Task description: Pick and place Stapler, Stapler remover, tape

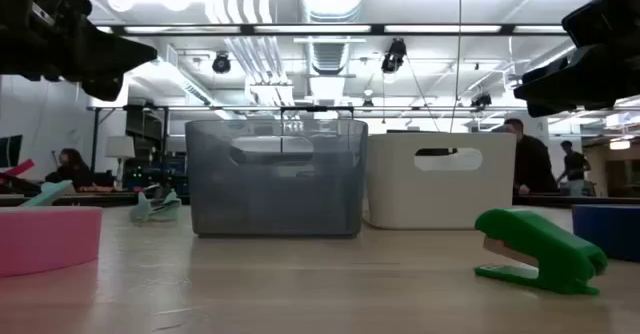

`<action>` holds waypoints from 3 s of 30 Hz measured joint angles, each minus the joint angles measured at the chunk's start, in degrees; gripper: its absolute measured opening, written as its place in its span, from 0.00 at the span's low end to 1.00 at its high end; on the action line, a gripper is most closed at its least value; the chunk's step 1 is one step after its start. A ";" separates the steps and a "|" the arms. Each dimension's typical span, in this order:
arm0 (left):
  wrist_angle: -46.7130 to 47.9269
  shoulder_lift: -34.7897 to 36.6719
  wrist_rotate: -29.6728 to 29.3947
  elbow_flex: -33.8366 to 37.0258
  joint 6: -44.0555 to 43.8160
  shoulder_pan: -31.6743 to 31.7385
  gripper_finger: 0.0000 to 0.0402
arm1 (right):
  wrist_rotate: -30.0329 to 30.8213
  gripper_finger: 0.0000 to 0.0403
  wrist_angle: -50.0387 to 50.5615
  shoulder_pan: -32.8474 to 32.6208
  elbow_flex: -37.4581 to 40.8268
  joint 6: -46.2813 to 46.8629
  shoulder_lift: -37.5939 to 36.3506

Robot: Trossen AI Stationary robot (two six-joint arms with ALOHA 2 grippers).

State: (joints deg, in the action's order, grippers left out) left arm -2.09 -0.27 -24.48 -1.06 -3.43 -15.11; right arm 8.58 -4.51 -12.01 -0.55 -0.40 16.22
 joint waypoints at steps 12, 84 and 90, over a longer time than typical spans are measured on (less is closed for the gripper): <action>-0.01 0.01 0.00 0.00 0.00 -0.01 0.06 | 0.00 0.02 0.00 0.02 0.01 0.47 0.00; -0.02 0.01 -0.01 0.00 0.01 -0.02 0.06 | 0.03 0.02 -1.38 -0.09 -0.01 12.35 0.01; 0.00 0.01 -0.01 0.00 0.01 -0.02 0.06 | -0.31 0.02 -2.35 -0.09 -0.03 20.02 0.20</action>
State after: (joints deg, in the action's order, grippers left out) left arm -2.09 -0.27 -24.49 -1.06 -3.42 -15.14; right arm 8.27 -6.87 -12.10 -0.58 19.61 16.41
